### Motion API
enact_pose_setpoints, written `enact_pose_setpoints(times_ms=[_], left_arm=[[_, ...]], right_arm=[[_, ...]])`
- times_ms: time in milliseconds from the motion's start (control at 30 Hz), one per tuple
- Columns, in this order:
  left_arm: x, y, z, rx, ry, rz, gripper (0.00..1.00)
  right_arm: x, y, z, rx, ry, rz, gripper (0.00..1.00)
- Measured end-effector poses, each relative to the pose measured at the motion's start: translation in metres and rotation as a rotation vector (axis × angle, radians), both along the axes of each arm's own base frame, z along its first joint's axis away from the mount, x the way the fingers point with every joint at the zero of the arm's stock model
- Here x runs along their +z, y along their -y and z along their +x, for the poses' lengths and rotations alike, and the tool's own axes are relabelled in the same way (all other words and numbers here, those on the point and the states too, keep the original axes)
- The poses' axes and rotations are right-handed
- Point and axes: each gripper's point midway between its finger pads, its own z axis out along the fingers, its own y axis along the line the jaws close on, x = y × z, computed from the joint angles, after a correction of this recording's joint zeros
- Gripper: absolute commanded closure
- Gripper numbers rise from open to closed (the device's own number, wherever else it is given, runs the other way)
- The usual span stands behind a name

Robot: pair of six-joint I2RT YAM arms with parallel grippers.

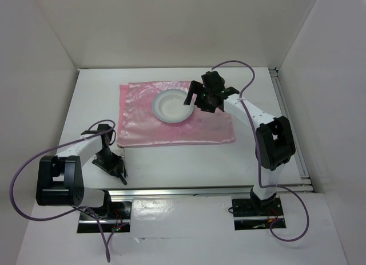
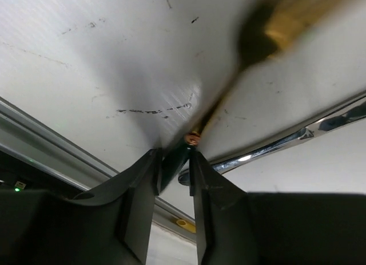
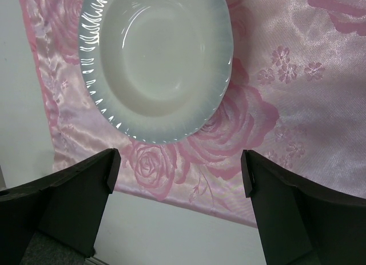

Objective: Set the dinner table for one person

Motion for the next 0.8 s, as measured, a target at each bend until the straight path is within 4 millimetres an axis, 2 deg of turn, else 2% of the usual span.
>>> enact_pose_setpoints(times_ms=[33, 67, 200, 333, 433, 567, 633, 700, 800], left_arm=[[0.000, 0.000, 0.001, 0.010, 0.003, -0.007, 0.63], [0.000, 0.000, 0.001, 0.018, 0.005, -0.014, 0.78], [0.000, -0.003, 0.001, 0.043, 0.003, -0.022, 0.95], [0.003, -0.011, 0.002, 0.056, 0.019, 0.021, 1.00], [0.021, -0.022, 0.009, 0.073, 0.068, 0.082, 1.00], [0.071, -0.039, 0.046, 0.046, 0.239, 0.161, 1.00], [0.095, -0.043, 0.067, -0.032, 0.325, 0.184, 1.00], [0.116, -0.040, 0.088, -0.137, 0.393, 0.204, 1.00], [0.132, -0.026, 0.120, -0.310, 0.437, 0.216, 1.00]], right_arm=[[0.000, 0.000, 0.000, 0.000, 0.000, 0.000, 0.00], [0.000, 0.000, 0.000, 0.000, 0.000, 0.000, 0.00], [0.000, 0.000, 0.000, 0.000, 0.000, 0.000, 0.00], [0.000, 0.000, 0.000, 0.000, 0.000, 0.000, 0.00], [0.000, 0.000, 0.000, 0.001, 0.000, -0.001, 0.00], [0.000, 0.000, 0.000, 0.003, 0.000, -0.003, 0.00], [0.000, 0.000, 0.000, 0.003, 0.000, -0.003, 0.00], [0.000, 0.000, 0.000, 0.003, 0.000, -0.004, 0.00], [0.000, 0.001, -0.001, 0.007, 0.002, -0.009, 0.00]])
